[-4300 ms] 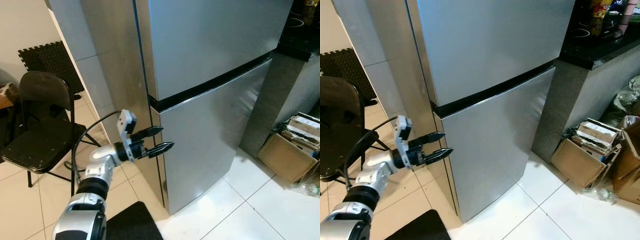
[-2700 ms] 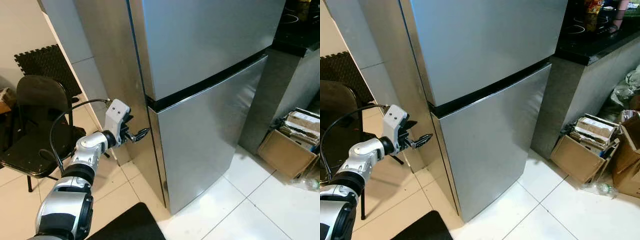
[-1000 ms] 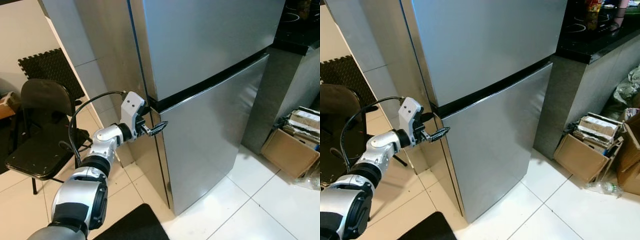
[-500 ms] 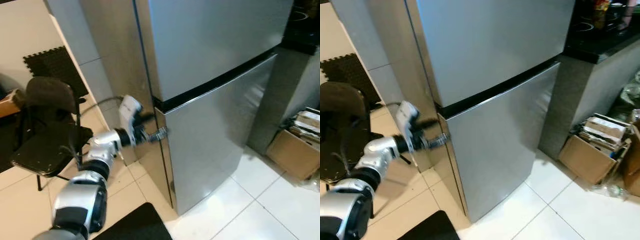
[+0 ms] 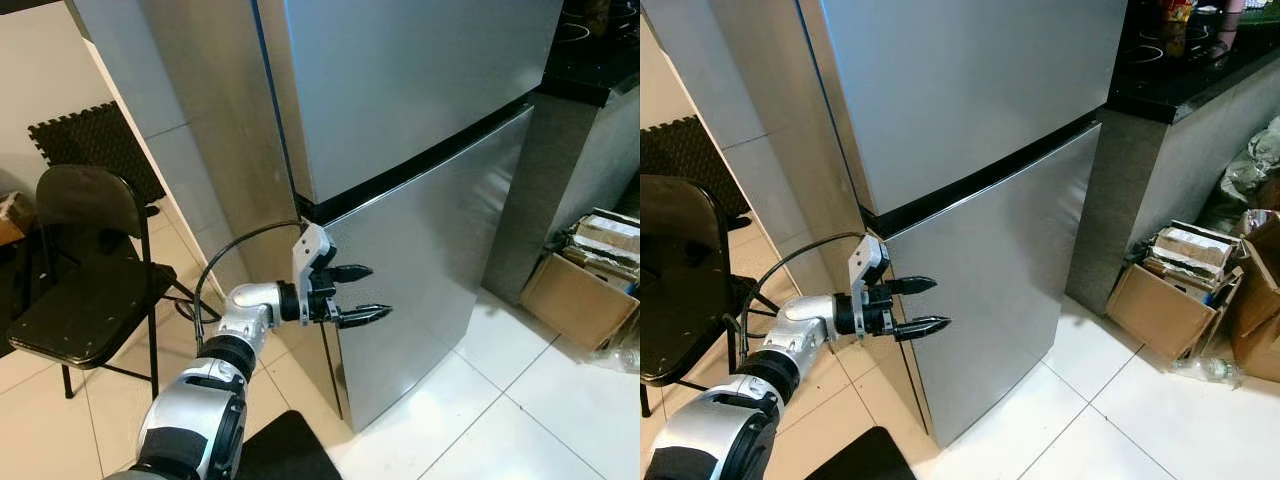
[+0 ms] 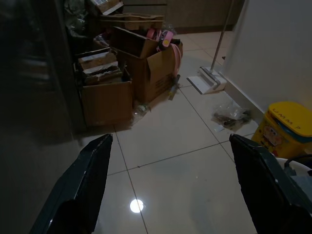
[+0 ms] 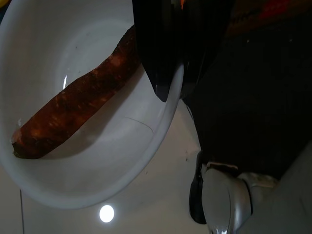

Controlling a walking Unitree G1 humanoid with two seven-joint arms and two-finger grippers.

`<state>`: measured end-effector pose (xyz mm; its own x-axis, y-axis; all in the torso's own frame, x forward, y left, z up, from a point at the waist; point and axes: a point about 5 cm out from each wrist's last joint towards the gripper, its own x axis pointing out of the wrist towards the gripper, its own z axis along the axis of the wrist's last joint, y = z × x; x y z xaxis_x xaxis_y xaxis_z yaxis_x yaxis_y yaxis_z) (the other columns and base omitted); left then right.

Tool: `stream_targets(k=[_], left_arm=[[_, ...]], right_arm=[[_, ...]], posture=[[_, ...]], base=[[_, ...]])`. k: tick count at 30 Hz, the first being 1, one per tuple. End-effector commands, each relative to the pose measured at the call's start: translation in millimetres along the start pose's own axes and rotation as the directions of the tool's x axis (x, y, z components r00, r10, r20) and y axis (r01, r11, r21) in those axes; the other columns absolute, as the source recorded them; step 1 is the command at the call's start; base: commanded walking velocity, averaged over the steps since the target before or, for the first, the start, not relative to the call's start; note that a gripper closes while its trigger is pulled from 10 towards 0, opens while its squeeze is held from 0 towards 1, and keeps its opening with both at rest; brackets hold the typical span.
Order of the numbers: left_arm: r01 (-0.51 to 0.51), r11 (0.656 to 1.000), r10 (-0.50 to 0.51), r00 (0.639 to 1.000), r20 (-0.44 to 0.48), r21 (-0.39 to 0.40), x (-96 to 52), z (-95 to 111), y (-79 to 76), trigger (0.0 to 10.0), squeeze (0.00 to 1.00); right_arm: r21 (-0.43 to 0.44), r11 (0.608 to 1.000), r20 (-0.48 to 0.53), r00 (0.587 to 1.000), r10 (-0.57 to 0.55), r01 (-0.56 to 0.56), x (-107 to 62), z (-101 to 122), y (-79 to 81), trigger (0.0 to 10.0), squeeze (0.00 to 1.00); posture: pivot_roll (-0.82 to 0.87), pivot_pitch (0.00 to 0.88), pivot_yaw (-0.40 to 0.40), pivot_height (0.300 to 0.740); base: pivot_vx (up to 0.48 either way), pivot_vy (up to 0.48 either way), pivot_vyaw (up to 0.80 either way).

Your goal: Restocking fridge

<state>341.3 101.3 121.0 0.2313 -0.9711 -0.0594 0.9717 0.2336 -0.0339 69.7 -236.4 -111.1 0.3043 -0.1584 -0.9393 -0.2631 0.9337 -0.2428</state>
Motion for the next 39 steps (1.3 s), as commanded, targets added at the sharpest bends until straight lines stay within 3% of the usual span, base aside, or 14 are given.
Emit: stream_targets(k=[1, 7, 9, 13, 14, 17, 21, 22, 23, 27, 31, 32, 33, 39], left_arm=[[-0.001, 1.000, 0.001, 1.000, -0.005, 0.006, -1.4, -2.5, -1.3, 10.0, 0.00], [-0.059, 0.998, 0.062, 0.991, -0.122, 0.031, -11.2, -20.7, -3.2, 10.0, 0.00], [-0.162, 0.985, 0.171, 0.956, -0.239, 0.060, -30.8, -35.0, 0.9, 10.0, 0.00], [-0.215, 0.974, 0.226, 0.942, -0.249, 0.073, -38.6, -36.0, 4.4, 10.0, 0.00], [-0.282, 0.955, 0.295, 0.923, -0.247, 0.087, -52.1, -35.1, 9.4, 10.0, 0.00], [-0.329, 0.940, 0.340, 0.910, -0.236, 0.086, -63.9, -33.3, 13.0, 10.0, 0.00], [-0.423, 0.892, 0.453, 0.824, -0.341, 0.160, -99.7, -35.0, 20.8, 10.0, 0.00], [-0.423, 0.892, 0.453, 0.824, -0.341, 0.160, -99.7, -35.0, 20.8, 10.0, 0.00], [-0.479, 0.846, 0.533, 0.756, -0.380, 0.235, -115.1, -31.2, 27.3, 10.0, 0.00], [-0.554, 0.780, 0.623, 0.735, -0.269, 0.292, -117.9, -13.1, 36.6, 10.0, 0.00], [-0.604, 0.757, 0.634, 0.771, -0.061, 0.250, -108.4, 9.4, 41.1, 10.0, 0.00], [-0.582, 0.782, 0.602, 0.798, -0.029, 0.224, -103.8, 11.8, 39.8, 10.0, 0.84], [-0.564, 0.801, 0.577, 0.816, -0.009, 0.200, -100.5, 12.9, 38.7, 10.0, 1.00], [-0.486, 0.871, 0.482, 0.874, 0.066, 0.076, -88.0, 16.3, 35.5, 10.0, 1.00]], right_arm=[[0.011, 1.000, 0.007, 1.000, 0.002, -0.002, 0.2, 1.3, 2.7, 10.0, 0.00], [0.010, 1.000, 0.008, 1.000, 0.002, -0.002, 0.3, 2.1, 2.5, 10.0, 0.00], [0.009, 1.000, 0.008, 1.000, 0.003, -0.003, 0.5, 2.9, 2.2, 10.0, 0.00], [0.008, 1.000, 0.009, 1.000, 0.004, -0.004, 0.5, 3.2, 2.2, 10.0, 0.00], [0.007, 1.000, 0.009, 1.000, 0.005, -0.005, 0.6, 3.7, 2.1, 10.0, 0.00], [0.006, 1.000, 0.009, 1.000, 0.005, -0.005, 0.7, 4.0, 1.8, 10.0, 0.00], [0.002, 1.000, 0.008, 1.000, 0.002, -0.002, 0.7, 4.6, -0.5, 10.0, 0.00], [0.002, 1.000, 0.008, 1.000, 0.002, -0.002, 0.7, 4.6, -0.5, 10.0, 0.00], [0.000, 1.000, 0.010, 1.000, 0.001, -0.001, 0.9, 5.9, -1.3, 10.0, 0.00], [-0.002, 1.000, 0.015, 1.000, 0.001, -0.001, 1.2, 8.1, -1.2, 10.0, 0.00], [-0.004, 1.000, 0.018, 1.000, 0.003, -0.003, 1.4, 9.1, -0.8, 10.0, 0.00], [-0.004, 1.000, 0.018, 1.000, 0.003, -0.003, 1.4, 9.1, -0.7, 10.0, 0.00], [-0.004, 1.000, 0.018, 1.000, 0.003, -0.003, 1.4, 9.0, -0.7, 10.0, 0.00], [-0.002, 1.000, 0.015, 1.000, 0.002, -0.002, 1.2, 7.6, -0.5, 10.0, 0.00]], posture=[[-0.13, 0.000, 0.088, 0.740], [-0.12, 0.000, 0.086, 0.740], [-0.12, 0.000, 0.085, 0.740], [-0.12, 0.000, 0.084, 0.740], [-0.12, 0.000, 0.085, 0.740], [-0.12, 0.000, 0.083, 0.740], [-0.11, 0.000, 0.084, 0.740], [-0.11, 0.000, 0.084, 0.740], [-0.11, 0.000, 0.084, 0.740], [-0.10, 0.000, 0.082, 0.740], [-0.10, 0.000, 0.080, 0.740], [-0.11, 0.000, 0.081, 0.740], [-0.11, 0.000, 0.081, 0.740], [-0.12, 0.000, 0.081, 0.740]], base=[[0.000, 0.000, 0.00], [0.000, 0.000, 0.00], [0.000, 0.000, 0.00], [0.000, 0.000, 0.00], [0.000, 0.000, 0.00], [0.000, 0.000, 0.00], [0.000, 0.000, 0.00], [0.000, 0.000, 0.00], [0.000, 0.000, 0.00], [0.000, 0.000, 0.00], [0.000, 0.000, 0.00], [0.000, 0.000, 0.00], [0.000, 0.000, 0.00], [0.000, 0.000, 0.00]])
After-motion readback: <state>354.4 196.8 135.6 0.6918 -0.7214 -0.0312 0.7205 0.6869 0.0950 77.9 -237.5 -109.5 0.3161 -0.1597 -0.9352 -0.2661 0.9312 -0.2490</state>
